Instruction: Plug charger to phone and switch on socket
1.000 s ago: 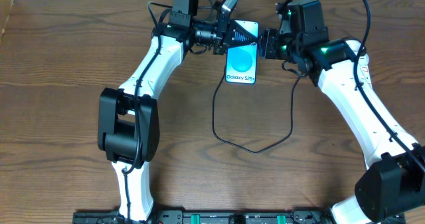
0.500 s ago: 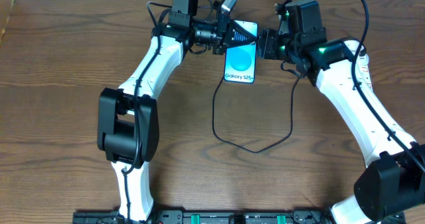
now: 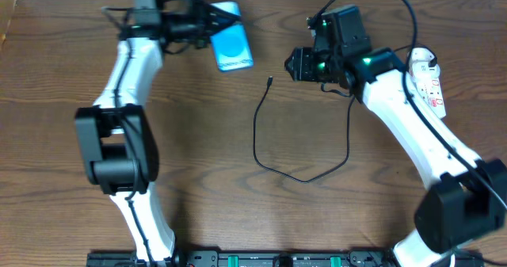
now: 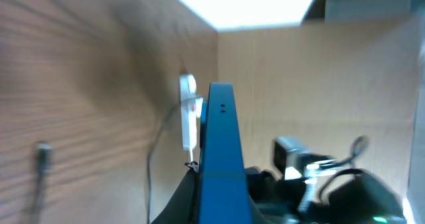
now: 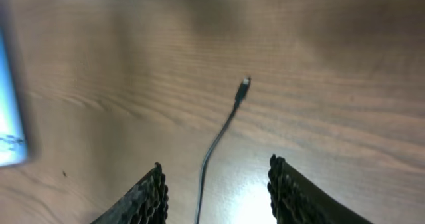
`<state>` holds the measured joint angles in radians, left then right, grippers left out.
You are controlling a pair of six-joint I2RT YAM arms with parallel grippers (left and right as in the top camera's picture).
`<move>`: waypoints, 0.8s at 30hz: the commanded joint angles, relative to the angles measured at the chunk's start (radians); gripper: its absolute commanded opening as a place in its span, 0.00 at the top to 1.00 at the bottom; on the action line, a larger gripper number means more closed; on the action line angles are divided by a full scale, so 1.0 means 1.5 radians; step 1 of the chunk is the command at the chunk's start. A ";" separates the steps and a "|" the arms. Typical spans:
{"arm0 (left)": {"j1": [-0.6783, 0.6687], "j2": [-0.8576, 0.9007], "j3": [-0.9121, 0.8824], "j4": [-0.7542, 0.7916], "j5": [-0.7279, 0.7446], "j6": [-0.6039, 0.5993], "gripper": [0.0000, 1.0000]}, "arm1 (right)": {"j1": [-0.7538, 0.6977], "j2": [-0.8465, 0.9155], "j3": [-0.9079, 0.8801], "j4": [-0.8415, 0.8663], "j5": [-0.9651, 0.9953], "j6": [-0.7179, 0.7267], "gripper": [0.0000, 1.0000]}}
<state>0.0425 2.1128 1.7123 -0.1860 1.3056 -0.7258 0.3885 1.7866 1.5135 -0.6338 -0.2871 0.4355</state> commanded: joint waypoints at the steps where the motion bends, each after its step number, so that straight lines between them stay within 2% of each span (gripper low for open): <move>1: 0.062 -0.018 0.003 0.000 0.011 -0.009 0.93 | 0.013 0.072 0.086 -0.046 -0.020 -0.029 0.52; 7: 0.113 -0.018 0.003 0.000 0.012 -0.011 0.93 | 0.038 0.230 0.306 -0.175 0.012 -0.045 0.51; 12: 0.117 -0.018 0.003 0.000 0.011 -0.011 0.93 | 0.055 0.352 0.426 -0.201 0.024 -0.017 0.51; 17: 0.117 -0.018 0.003 -0.001 0.012 -0.011 0.93 | 0.070 0.402 0.427 -0.188 0.082 0.030 0.49; 24: 0.116 -0.018 0.003 -0.015 0.011 -0.010 0.93 | 0.094 0.446 0.427 -0.182 0.157 0.069 0.56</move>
<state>0.2188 2.1128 1.7123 -0.2100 1.3022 -0.7361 0.5098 2.4420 2.1345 -0.9138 -0.1287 0.4889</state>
